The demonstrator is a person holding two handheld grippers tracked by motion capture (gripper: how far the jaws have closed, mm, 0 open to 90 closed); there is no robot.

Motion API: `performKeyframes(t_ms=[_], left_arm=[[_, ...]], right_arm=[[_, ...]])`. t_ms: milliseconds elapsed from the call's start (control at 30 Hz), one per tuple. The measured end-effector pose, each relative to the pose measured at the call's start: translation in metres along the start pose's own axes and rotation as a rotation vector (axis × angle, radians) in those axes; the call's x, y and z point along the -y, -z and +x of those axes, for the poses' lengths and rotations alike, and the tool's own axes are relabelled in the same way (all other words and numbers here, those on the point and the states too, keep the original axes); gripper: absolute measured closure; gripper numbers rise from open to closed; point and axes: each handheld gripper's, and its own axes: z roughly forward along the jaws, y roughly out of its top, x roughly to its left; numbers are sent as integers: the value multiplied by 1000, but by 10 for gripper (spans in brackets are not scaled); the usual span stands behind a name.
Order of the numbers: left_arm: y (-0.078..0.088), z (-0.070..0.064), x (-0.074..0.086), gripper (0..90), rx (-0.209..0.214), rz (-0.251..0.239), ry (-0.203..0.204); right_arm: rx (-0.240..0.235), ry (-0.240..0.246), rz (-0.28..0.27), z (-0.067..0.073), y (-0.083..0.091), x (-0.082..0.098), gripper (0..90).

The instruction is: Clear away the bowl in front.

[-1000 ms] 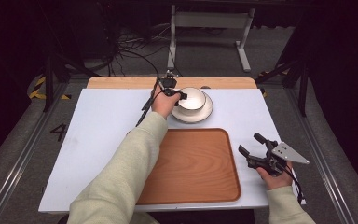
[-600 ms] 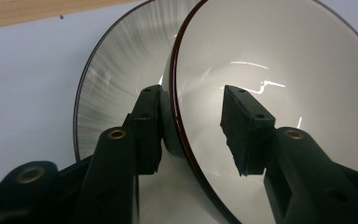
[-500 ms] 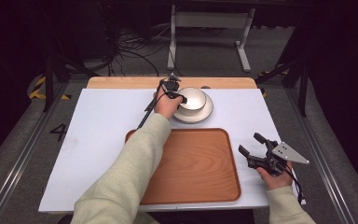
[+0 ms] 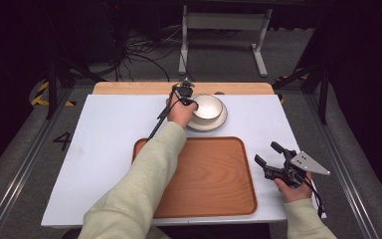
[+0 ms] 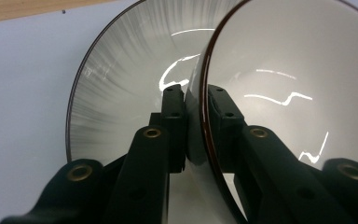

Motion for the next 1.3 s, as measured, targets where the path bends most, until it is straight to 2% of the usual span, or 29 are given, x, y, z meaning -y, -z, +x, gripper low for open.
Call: performKeyframes(t_ms=[67, 167, 333, 400, 500, 667, 700, 933, 1300], left_arm=[[0, 0, -1, 807, -2, 1, -12], [0, -2, 0, 809, -7, 1, 7], [2, -1, 0, 813, -4, -1, 4], [3, 0, -1, 815, 4, -12, -15], [6, -1, -2, 821, 14, -26, -12], [11, -3, -3, 820, -1, -37, -37], [12, -4, -3, 820, 5, -38, -20], [29, -7, -6, 819, 27, -60, -33], [54, -10, -9, 818, 23, -89, -67]], right_arm=[[0, 0, 0, 0, 0, 0, 176], [1, -1, 0, 0, 0, 0, 176], [-1, 0, 0, 0, 0, 0, 177], [-1, -2, 0, 0, 0, 0, 178], [1, -2, -1, 0, 0, 0, 178], [0, -3, 1, 0, 0, 0, 179], [0, -3, 1, 0, 0, 0, 179], [0, -9, 1, 0, 0, 0, 181], [-4, -12, 5, -1, -1, 0, 182]])
